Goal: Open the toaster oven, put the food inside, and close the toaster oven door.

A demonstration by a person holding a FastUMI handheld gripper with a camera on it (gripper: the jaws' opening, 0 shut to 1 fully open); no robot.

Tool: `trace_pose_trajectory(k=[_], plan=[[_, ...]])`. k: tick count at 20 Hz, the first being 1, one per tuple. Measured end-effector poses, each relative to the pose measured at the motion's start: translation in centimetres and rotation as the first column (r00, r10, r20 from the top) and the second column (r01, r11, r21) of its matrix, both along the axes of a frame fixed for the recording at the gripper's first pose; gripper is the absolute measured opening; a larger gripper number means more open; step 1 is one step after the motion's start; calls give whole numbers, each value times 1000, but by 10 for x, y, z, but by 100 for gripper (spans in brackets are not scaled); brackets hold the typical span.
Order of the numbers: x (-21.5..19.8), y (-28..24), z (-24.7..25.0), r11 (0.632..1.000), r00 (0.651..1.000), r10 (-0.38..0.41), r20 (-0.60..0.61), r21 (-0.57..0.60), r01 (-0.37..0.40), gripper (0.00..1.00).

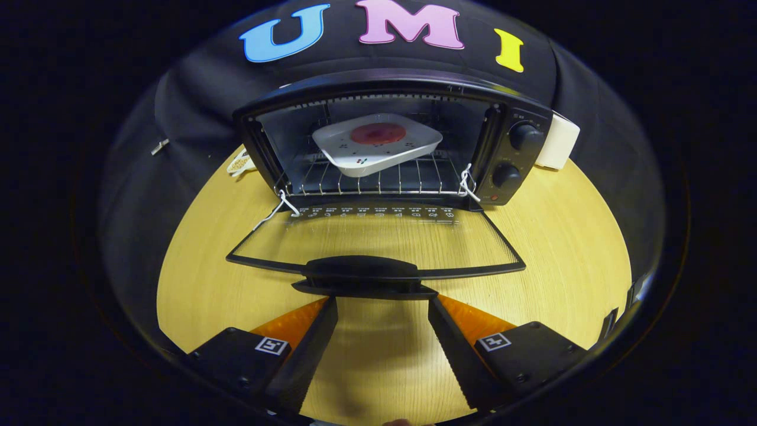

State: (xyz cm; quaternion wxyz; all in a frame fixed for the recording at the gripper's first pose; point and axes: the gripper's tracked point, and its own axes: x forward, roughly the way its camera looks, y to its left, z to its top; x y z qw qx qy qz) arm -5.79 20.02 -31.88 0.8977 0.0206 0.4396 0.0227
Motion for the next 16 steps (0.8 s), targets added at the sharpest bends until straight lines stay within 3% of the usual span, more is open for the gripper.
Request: trace_pose_trajectory(k=[5,9,12,16], plan=[[14,11,39,997,993,4,114,82,-13,99],[42,2,79,991,977,-72,200,128,47,99],[63,-8,118,990,949,-80,303,137,40,99],[66,-29,172,995,888,-28,459,99,-19,99]])
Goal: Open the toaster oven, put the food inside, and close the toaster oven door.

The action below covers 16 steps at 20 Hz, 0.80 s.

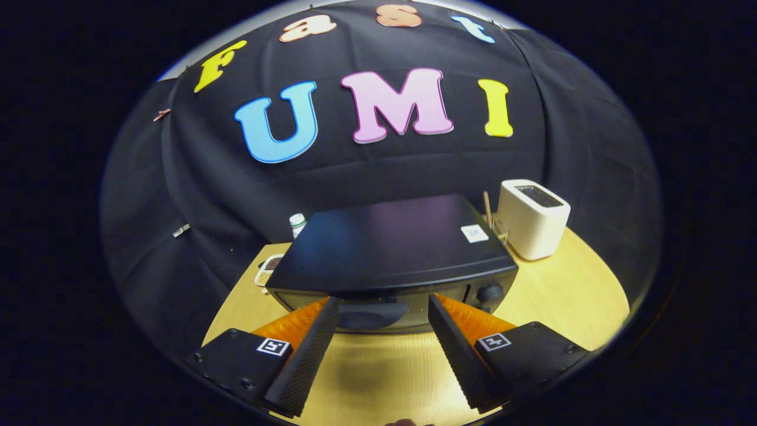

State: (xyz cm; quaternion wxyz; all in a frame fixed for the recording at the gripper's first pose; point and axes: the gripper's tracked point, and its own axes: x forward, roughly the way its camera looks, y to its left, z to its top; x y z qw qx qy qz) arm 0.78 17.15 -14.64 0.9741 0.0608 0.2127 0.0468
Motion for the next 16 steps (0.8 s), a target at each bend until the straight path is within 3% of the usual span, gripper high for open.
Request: trace_pose_trajectory(k=[7,16], plan=[[-20,-79,98,987,953,23,302,-161,27,99],[-76,-195,123,960,936,-101,337,-215,181,99]])
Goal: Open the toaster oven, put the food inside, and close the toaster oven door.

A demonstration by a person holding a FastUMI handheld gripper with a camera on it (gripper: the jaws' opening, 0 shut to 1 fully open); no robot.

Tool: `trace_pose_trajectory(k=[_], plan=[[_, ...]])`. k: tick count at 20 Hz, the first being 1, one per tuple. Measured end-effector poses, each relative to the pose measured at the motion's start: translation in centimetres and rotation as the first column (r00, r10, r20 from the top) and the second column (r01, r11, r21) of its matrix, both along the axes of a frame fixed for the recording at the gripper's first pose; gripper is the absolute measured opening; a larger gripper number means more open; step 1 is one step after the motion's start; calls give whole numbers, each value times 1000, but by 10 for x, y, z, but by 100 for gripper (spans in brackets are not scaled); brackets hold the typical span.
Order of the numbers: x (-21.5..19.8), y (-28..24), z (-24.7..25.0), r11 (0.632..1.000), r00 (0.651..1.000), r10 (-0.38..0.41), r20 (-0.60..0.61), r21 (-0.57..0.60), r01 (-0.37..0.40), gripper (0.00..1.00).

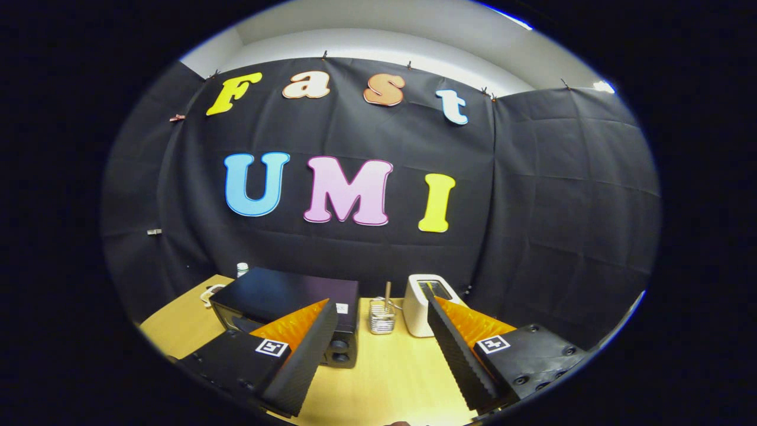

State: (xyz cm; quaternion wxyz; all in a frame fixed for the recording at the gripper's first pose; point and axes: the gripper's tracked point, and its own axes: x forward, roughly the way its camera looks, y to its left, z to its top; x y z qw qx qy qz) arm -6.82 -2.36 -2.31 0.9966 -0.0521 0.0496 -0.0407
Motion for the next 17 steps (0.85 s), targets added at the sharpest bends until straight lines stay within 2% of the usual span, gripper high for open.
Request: trace_pose_trajectory(k=[6,17], plan=[[-24,-23,-6,998,999,-44,-22,32,44,99],[-18,-9,0,997,1000,19,-21,76,-18,99]])
